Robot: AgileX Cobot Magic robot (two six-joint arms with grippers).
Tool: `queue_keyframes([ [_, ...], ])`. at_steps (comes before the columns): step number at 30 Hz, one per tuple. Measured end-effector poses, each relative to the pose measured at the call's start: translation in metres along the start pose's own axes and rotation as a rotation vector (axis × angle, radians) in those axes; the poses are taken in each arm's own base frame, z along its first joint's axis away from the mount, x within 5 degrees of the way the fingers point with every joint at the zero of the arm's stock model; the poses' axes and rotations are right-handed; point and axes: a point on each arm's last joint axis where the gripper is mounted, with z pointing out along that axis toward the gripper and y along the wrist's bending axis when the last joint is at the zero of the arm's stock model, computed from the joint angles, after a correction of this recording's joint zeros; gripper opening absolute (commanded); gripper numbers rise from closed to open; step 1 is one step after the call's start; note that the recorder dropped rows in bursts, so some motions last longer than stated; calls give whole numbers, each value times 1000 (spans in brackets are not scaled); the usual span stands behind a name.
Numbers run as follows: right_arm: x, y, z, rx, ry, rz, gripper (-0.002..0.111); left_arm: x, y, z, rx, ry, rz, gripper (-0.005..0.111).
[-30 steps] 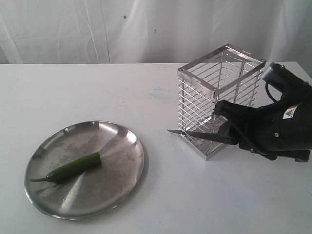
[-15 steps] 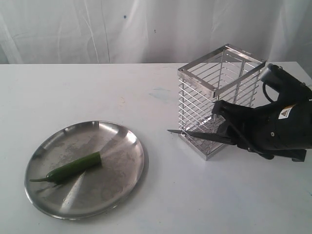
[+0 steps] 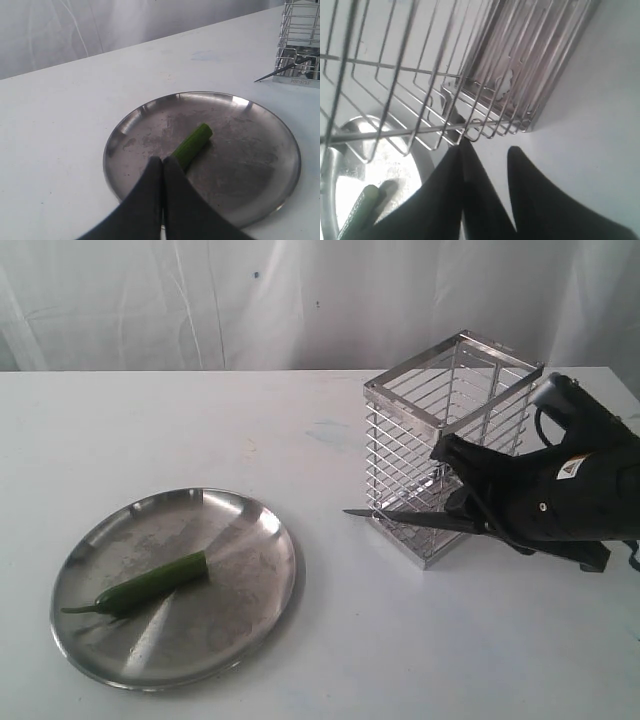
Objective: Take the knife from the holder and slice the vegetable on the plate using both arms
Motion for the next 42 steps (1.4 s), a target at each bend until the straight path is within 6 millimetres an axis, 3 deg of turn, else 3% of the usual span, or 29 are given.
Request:
queue_keyframes([
  [2,-1,1,0,-6,-11,4,0,0,0,0,0,0,0,0],
  [16,-7,2,0,-16,-76,-241,0,0,0,0,0,0,0,0],
  [28,-16,12,-17,-31,-153,-545,0,0,0,0,0,0,0,0],
  [42,-17,14,-20,-14,-125,-599,0,0,0,0,0,0,0,0],
])
